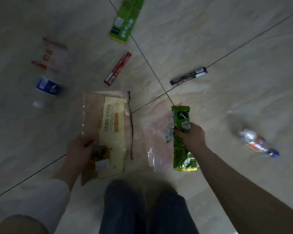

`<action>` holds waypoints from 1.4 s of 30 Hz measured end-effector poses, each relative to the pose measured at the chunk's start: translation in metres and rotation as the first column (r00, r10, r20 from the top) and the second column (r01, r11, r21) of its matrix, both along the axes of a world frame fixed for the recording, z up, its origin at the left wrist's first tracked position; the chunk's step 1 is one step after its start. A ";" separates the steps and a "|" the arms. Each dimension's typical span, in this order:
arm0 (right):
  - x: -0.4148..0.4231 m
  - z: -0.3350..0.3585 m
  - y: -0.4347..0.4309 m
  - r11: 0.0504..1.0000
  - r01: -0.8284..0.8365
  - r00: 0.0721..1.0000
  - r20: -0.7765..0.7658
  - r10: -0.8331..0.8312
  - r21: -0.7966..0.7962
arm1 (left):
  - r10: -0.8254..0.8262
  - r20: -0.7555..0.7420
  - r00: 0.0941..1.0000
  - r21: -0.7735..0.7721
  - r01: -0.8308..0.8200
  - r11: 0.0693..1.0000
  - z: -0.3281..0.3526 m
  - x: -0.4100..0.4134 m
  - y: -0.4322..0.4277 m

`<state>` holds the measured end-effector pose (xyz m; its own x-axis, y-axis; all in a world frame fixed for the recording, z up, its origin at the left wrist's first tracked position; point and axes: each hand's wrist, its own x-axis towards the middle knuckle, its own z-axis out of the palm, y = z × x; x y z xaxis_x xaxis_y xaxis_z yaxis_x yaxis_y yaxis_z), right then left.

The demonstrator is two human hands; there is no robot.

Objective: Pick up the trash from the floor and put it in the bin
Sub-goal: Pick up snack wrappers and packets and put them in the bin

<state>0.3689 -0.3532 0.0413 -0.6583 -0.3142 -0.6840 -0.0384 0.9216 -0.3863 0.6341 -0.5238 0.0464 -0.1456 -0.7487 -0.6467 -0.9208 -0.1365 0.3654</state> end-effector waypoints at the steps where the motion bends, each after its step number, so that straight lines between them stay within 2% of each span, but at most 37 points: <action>1: 0.000 0.013 0.020 0.999 0.042 0.999 0.030 -0.043 0.020 | 0.008 -0.007 1.000 0.001 -0.008 1.000 0.015 -0.004 0.008; 5: -0.005 0.056 0.099 0.983 0.162 0.981 0.092 -0.169 0.084 | 0.058 -0.113 0.992 0.028 -0.055 0.998 0.069 -0.036 0.033; 9: -0.020 0.068 0.150 0.969 0.184 0.980 0.047 -0.194 0.164 | 0.078 -0.243 0.967 0.024 -0.074 0.997 0.090 -0.080 0.043; 13: -0.039 0.034 0.160 0.972 0.087 0.996 0.011 -0.092 0.219 | 0.092 -0.362 0.928 0.063 -0.074 0.995 0.071 -0.118 0.043; 18: -0.038 -0.040 0.137 0.998 -0.026 0.999 -0.020 0.027 0.053 | 0.026 -0.379 0.925 0.053 -0.006 0.999 0.010 -0.151 0.034; 20: -0.033 -0.059 0.129 0.989 -0.142 0.990 -0.017 0.142 0.031 | -0.036 -0.370 0.928 0.038 0.054 0.998 -0.009 -0.162 0.029; 22: -0.027 -0.071 0.126 0.973 -0.231 0.969 -0.088 0.230 0.002 | -0.073 -0.375 0.924 0.024 0.088 0.996 -0.020 -0.172 0.025; 23: -0.025 -0.074 0.126 0.974 -0.227 0.965 -0.139 0.223 -0.014 | -0.074 -0.383 0.921 0.013 0.086 0.996 -0.024 -0.176 0.023; 26: -0.021 -0.076 0.128 0.993 -0.105 0.972 -0.214 0.092 -0.053 | -0.022 -0.387 0.922 0.018 0.031 0.999 -0.029 -0.187 0.020; 31: -0.027 -0.078 0.131 1.000 0.007 0.999 -0.037 -0.007 0.020 | -0.031 -0.391 0.920 0.069 0.063 0.996 -0.029 -0.195 0.025; 36: -0.036 -0.029 0.189 0.937 0.314 0.945 0.045 -0.324 0.155 | -0.093 -0.419 0.903 0.149 0.169 0.974 0.012 -0.214 0.049; 39: -0.044 0.022 0.250 0.836 0.498 0.859 0.003 -0.512 0.232 | -0.251 -0.417 0.874 0.245 0.373 0.895 0.049 -0.248 0.077; 42: -0.055 0.067 0.312 0.693 0.671 0.732 -0.091 -0.675 0.263 | -0.568 -0.385 0.727 0.262 0.676 0.688 0.073 -0.291 0.121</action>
